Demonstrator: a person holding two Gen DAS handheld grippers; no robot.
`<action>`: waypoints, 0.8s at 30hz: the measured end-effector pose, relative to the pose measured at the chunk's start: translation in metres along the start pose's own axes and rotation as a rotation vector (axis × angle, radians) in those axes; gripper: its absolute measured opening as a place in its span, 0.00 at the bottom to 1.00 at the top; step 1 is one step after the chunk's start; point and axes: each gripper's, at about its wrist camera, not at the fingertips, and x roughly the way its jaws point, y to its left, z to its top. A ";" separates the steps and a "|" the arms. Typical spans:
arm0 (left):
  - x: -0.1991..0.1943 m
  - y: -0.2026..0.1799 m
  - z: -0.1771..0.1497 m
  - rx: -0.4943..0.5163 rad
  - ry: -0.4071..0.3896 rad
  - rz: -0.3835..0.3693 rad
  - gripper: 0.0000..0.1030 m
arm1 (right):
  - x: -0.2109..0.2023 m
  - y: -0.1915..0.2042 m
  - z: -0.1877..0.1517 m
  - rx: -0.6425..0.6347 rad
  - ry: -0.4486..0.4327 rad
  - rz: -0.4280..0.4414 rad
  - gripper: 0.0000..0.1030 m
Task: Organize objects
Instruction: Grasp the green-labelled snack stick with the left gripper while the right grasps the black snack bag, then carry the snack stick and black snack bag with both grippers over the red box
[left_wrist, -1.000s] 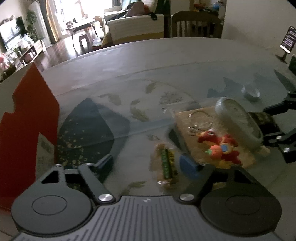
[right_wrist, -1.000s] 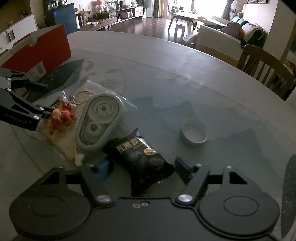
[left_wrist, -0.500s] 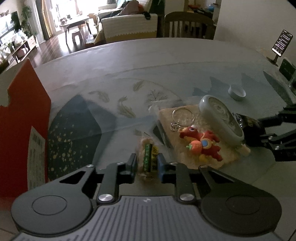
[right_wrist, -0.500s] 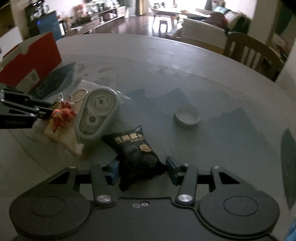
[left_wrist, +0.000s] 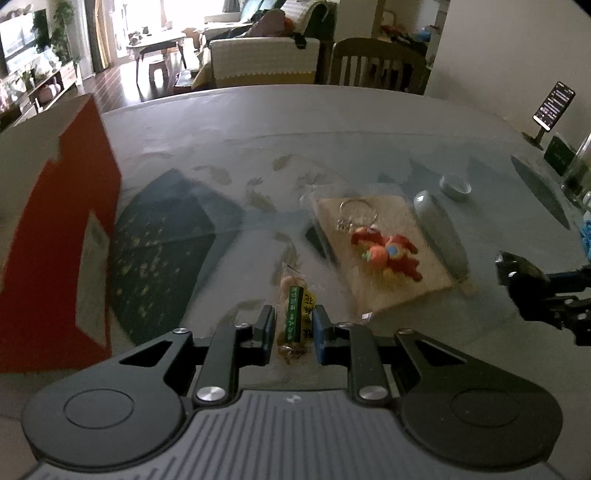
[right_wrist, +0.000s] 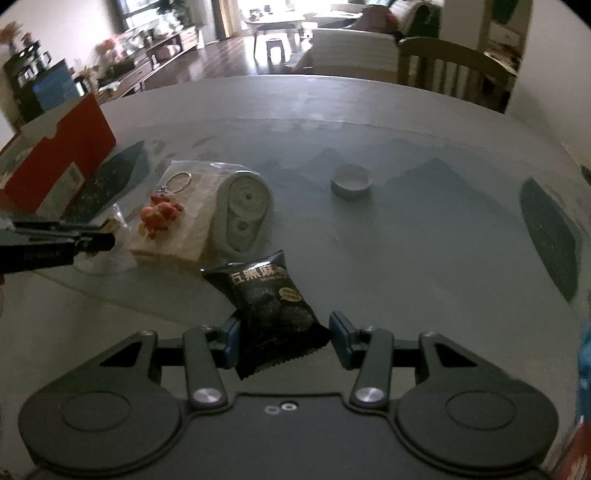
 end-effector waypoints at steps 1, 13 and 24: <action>-0.004 0.002 -0.003 -0.006 -0.005 -0.002 0.20 | -0.004 0.002 -0.002 0.002 -0.003 0.000 0.46; -0.052 0.022 -0.023 -0.053 -0.052 -0.056 0.20 | -0.047 0.051 -0.007 0.016 -0.060 0.018 0.46; -0.097 0.061 -0.020 -0.061 -0.098 -0.093 0.20 | -0.058 0.131 0.014 -0.020 -0.093 0.062 0.46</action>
